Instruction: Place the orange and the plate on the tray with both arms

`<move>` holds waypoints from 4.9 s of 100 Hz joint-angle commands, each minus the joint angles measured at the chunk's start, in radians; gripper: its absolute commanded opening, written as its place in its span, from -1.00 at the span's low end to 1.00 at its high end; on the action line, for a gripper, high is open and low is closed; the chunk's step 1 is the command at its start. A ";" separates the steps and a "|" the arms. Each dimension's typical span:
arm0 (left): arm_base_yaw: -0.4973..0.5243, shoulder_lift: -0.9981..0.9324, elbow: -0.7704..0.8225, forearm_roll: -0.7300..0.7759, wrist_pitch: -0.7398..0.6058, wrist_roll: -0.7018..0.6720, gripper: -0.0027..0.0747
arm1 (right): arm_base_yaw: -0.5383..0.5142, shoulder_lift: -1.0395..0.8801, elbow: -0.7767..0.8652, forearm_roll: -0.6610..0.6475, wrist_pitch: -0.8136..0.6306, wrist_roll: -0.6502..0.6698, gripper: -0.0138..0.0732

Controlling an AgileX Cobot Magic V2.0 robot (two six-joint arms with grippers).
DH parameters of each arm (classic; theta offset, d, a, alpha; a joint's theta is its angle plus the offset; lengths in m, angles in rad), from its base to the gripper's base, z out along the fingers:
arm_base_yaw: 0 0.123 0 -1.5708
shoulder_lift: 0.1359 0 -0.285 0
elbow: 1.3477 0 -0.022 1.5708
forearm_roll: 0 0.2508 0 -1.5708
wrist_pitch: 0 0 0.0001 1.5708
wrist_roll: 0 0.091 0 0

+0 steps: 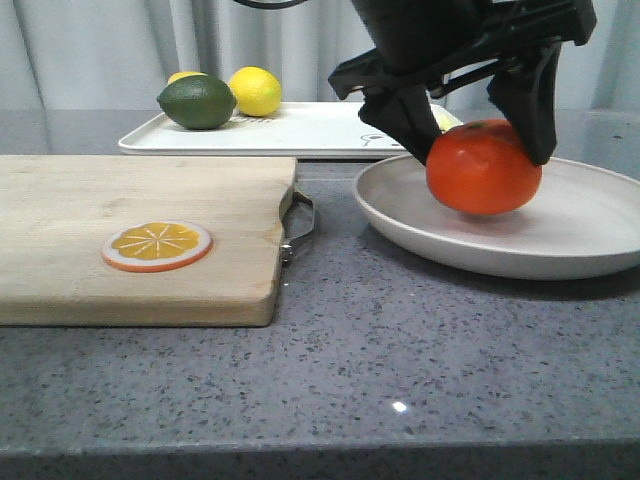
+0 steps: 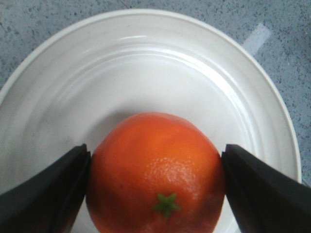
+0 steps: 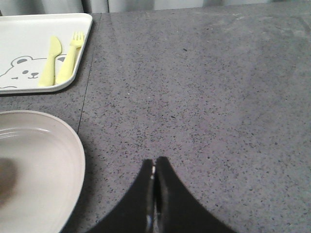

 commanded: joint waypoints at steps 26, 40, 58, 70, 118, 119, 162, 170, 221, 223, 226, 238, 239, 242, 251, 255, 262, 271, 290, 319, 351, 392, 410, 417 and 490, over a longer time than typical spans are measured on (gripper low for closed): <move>-0.006 -0.060 -0.034 -0.028 -0.049 0.004 0.55 | 0.000 0.007 -0.038 -0.008 -0.069 -0.003 -0.82; -0.006 -0.060 -0.034 -0.028 -0.049 0.004 0.55 | 0.000 0.007 -0.038 -0.008 -0.069 -0.003 -0.82; -0.006 -0.060 -0.063 -0.028 -0.046 0.004 0.55 | 0.000 0.007 -0.038 -0.008 -0.069 -0.003 -0.82; -0.006 -0.069 -0.100 -0.028 -0.042 0.006 0.53 | 0.000 0.007 -0.038 -0.008 -0.069 -0.003 -0.82; 0.031 -0.165 -0.100 0.044 -0.013 0.006 -0.11 | 0.000 0.007 -0.038 -0.008 0.011 -0.003 -0.82; 0.031 -0.167 -0.098 0.043 -0.013 0.006 -0.13 | 0.000 0.007 -0.038 -0.008 0.012 -0.003 -0.82; 0.135 -0.455 0.232 0.096 -0.146 0.006 -0.80 | 0.000 0.007 -0.102 -0.008 0.083 -0.007 -0.82; 0.152 -0.526 0.318 0.096 -0.178 0.006 -0.97 | 0.000 0.007 -0.102 -0.008 0.087 -0.007 -0.82; 0.260 -1.018 0.877 0.096 -0.352 0.006 -0.98 | 0.085 0.134 -0.188 -0.007 0.191 -0.007 -0.82; 0.263 -1.038 0.897 0.098 -0.359 0.006 -0.98 | 0.088 0.140 -0.197 -0.006 0.200 -0.007 -0.82; 0.266 -1.065 0.925 0.098 -0.372 0.006 -0.98 | 0.095 0.156 -0.209 -0.005 0.215 -0.007 -0.82; 0.275 -1.172 1.031 0.098 -0.408 0.006 -0.98 | 0.116 0.211 -0.272 0.002 0.270 -0.007 -0.82; 0.275 -1.183 1.042 0.098 -0.412 0.006 -0.98 | 0.118 0.214 -0.276 0.002 0.274 -0.007 -0.82; 0.275 -1.206 1.063 0.098 -0.419 0.006 -0.98 | 0.124 0.231 -0.291 0.003 0.288 -0.007 -0.82; 0.275 -1.273 1.122 0.096 -0.435 0.006 -0.98 | 0.139 0.273 -0.341 0.005 0.333 -0.007 -0.82; 0.275 -1.298 1.143 0.096 -0.438 0.006 -0.98 | 0.143 0.295 -0.365 0.009 0.354 -0.007 -0.81; 0.275 -1.331 1.170 0.096 -0.442 0.006 -0.98 | 0.149 0.330 -0.402 0.012 0.385 -0.008 -0.81; 0.275 -1.354 1.194 0.096 -0.442 0.006 -0.98 | 0.153 0.375 -0.446 0.023 0.420 -0.008 -0.79; 0.275 -1.358 1.201 0.096 -0.444 0.006 -0.98 | 0.153 0.462 -0.518 0.078 0.482 -0.039 -0.31; 0.275 -1.358 1.201 0.096 -0.446 0.006 -0.98 | 0.153 0.582 -0.586 0.169 0.543 -0.051 0.15; 0.275 -1.358 1.201 0.096 -0.446 0.006 -0.98 | 0.153 0.669 -0.627 0.188 0.559 -0.051 0.15; 0.275 -1.358 1.201 0.096 -0.446 0.006 -0.98 | 0.153 0.744 -0.627 0.194 0.561 -0.051 0.14; 0.275 -1.358 1.201 0.096 -0.446 0.006 -0.98 | 0.153 0.746 -0.627 0.194 0.560 -0.051 0.14; 0.275 -1.358 1.201 0.096 -0.446 0.006 -0.98 | 0.153 0.753 -0.627 0.194 0.560 -0.051 0.10; 0.275 -1.358 1.201 0.096 -0.446 0.006 -0.98 | 0.152 0.777 -0.627 0.211 0.563 -0.051 -0.82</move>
